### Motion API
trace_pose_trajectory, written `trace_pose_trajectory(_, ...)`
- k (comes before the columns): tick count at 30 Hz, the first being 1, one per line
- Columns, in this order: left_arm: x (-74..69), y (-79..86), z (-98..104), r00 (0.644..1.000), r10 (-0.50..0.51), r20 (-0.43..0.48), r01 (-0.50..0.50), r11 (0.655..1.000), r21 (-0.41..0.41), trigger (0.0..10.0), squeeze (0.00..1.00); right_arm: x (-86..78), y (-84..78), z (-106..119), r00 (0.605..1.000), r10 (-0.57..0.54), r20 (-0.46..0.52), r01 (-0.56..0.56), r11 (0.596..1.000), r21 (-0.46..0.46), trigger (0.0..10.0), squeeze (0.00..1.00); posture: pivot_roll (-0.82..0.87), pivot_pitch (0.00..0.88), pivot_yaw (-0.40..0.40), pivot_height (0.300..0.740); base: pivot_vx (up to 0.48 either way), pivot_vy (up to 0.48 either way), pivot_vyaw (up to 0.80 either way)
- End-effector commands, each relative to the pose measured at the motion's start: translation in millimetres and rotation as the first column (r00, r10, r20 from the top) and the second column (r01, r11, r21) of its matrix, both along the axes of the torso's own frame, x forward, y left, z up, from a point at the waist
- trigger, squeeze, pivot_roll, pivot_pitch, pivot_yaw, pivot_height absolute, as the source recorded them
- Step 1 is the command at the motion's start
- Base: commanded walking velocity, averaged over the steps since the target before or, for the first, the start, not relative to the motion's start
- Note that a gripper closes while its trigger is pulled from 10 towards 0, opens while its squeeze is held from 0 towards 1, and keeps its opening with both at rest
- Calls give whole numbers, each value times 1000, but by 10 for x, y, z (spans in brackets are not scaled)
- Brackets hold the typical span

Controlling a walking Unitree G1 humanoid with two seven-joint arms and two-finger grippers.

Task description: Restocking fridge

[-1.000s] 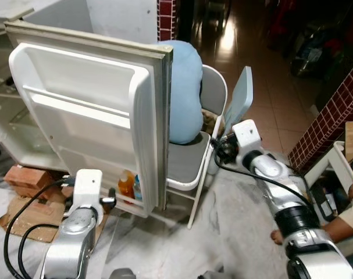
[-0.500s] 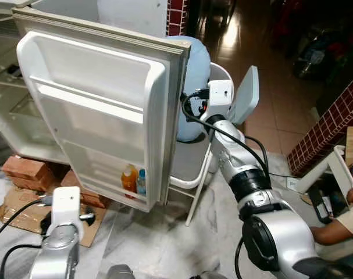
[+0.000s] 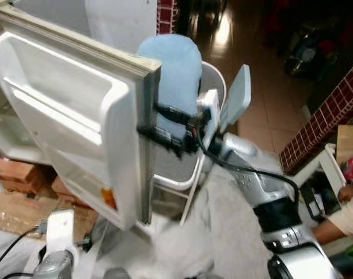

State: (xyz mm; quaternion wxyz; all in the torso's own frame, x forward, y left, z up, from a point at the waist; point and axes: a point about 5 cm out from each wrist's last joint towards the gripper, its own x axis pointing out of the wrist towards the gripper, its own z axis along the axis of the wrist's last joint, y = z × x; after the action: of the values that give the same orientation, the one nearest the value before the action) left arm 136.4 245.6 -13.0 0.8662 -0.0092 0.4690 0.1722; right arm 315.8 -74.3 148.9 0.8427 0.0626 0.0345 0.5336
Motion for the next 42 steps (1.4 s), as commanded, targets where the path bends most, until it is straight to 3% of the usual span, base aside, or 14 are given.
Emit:
trace_pose_trajectory(1, -76, 24, -78, 1000, 17, -9, -18, 999, -38, 10000, 0, 90, -125, -135, 996, -79, 35, 82, 990, -114, 10000, 0, 165, 0, -84, 740, 0, 0, 0)
trace_pose_trajectory(3, -128, 57, -141, 999, 32, -17, -32, 999, -44, 10000, 0, 167, -204, -204, 986, -160, 54, 167, 968, -187, 10000, 0, 161, 0, -80, 740, 0, 0, 0)
trace_pose_trajectory(4, -220, 150, -287, 998, 64, -4, -65, 997, -33, 10000, 0, 415, -370, -251, 900, -408, 151, 435, 833, -343, 10000, 0, 162, 0, -78, 740, 0, 0, 0)
trace_pose_trajectory(5, -232, 173, -310, 998, 67, -5, -67, 998, -21, 10000, 0, 457, -381, -236, 879, -446, 171, 477, 803, -358, 10000, 0, 160, 0, -77, 740, 0, 0, 0)
trace_pose_trajectory(10, -327, 266, -428, 996, 66, -52, -64, 997, 38, 10000, 0, 600, -205, -48, 819, -542, 187, 573, 757, -313, 10000, 0, 160, 0, -83, 740, 0, 0, 0)
trace_pose_trajectory(12, -361, 295, -463, 995, 66, -69, -62, 997, 53, 10000, 0, 632, -44, 71, 822, -549, 153, 569, 779, -262, 10000, 0, 161, 0, -85, 740, 0, 0, 0)
trace_pose_trajectory(15, -410, 340, -534, 992, 83, -94, -78, 995, 63, 10000, 0, 531, 365, 338, 928, -374, 2, 373, 925, -76, 10000, 0, 176, 0, -101, 740, 0, 0, 0)
trace_pose_trajectory(18, -421, 354, -560, 991, 85, -105, -79, 995, 66, 10000, 0, 404, 509, 461, 976, -216, -15, 216, 976, -3, 10000, 0, 176, 0, -106, 740, 0, 0, 0)
trace_pose_trajectory(19, -440, 385, -624, 990, 90, -106, -83, 994, 73, 10000, 0, 113, 581, 603, 1000, 12, 0, -12, 998, 56, 10000, 0, 163, 0, -110, 740, 0, 0, 0)
trace_pose_trajectory(21, -452, 399, -653, 989, 94, -111, -85, 993, 81, 10000, 0, -83, 601, 657, 992, 128, 3, -127, 989, 74, 10000, 0, 153, 0, -110, 740, 0, 0, 0)
trace_pose_trajectory(29, -401, 386, -697, 991, 69, -116, -59, 995, 82, 10000, 0, -367, 485, 645, 991, 134, -5, -134, 990, 30, 10000, 0, 123, 0, -97, 740, 0, 0, 0)
trace_pose_trajectory(35, -272, 370, -713, 993, 51, -104, -41, 995, 90, 10000, 0, 23, 385, 285, 971, -230, 69, 238, 959, -153, 10000, 0, 98, 0, -77, 740, 0, 0, 0)
trace_pose_trajectory(39, -185, 304, -733, 995, 38, -93, -31, 996, 81, 10000, 0, 238, 740, 84, 946, -325, 22, 324, 930, -174, 10000, 0, 113, 0, -83, 740, 0, 0, 0)
trace_pose_trajectory(42, -186, 294, -743, 995, 41, -96, -33, 996, 77, 10000, 0, 184, 1083, 231, 974, -222, 45, 226, 963, -146, 10000, 0, 141, 0, -105, 740, 0, 0, 0)
